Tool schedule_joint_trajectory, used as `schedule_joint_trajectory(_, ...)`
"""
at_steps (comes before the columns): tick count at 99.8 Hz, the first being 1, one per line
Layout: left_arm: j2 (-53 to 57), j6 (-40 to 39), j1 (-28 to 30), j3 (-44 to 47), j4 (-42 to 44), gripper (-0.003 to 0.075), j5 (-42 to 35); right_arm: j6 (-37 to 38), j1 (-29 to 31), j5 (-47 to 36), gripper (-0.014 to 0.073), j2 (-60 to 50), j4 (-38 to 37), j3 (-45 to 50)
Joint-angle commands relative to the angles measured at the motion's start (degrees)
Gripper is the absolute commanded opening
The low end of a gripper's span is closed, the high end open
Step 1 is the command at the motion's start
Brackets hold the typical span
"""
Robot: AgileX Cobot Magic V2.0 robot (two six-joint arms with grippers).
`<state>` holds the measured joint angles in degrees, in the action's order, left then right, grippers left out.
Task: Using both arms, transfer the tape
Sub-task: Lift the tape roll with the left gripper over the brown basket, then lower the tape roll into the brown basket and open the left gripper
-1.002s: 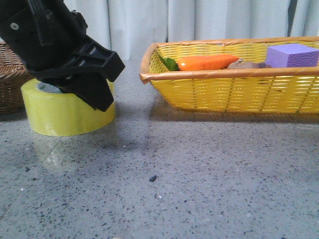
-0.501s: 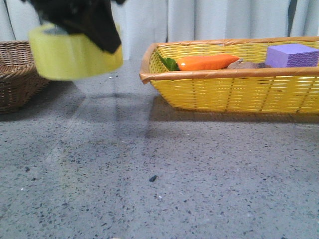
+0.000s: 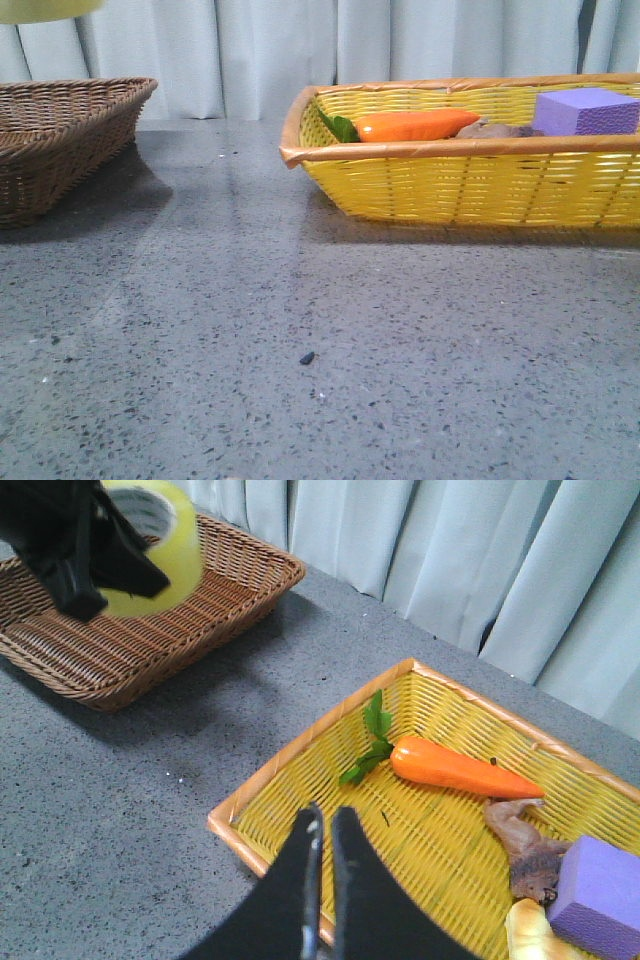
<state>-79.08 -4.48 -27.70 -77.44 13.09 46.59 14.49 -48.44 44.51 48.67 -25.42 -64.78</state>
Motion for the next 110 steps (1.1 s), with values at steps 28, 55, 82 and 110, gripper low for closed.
schedule_joint_trajectory(28,-0.5,-0.1,11.1,2.5,-1.4,-0.0010,-6.2,-0.1,0.0,-3.2,-0.0066,-0.6,-1.7,-1.4)
schedule_joint_trajectory(55,-5.9,-0.1,11.4,6.0,-2.8,-0.0010,-12.4,1.1,0.0,-3.2,-0.0066,-0.6,-1.6,-1.4)
schedule_joint_trajectory(82,-9.3,-0.1,11.4,6.0,-2.8,-0.0009,-13.9,1.5,0.0,-3.2,-0.0066,-0.6,-1.3,-1.4)
schedule_joint_trajectory(110,-9.6,-0.1,11.4,6.0,-3.0,0.0111,-13.7,1.5,0.0,-3.2,-0.0066,-0.6,-1.3,-1.4)
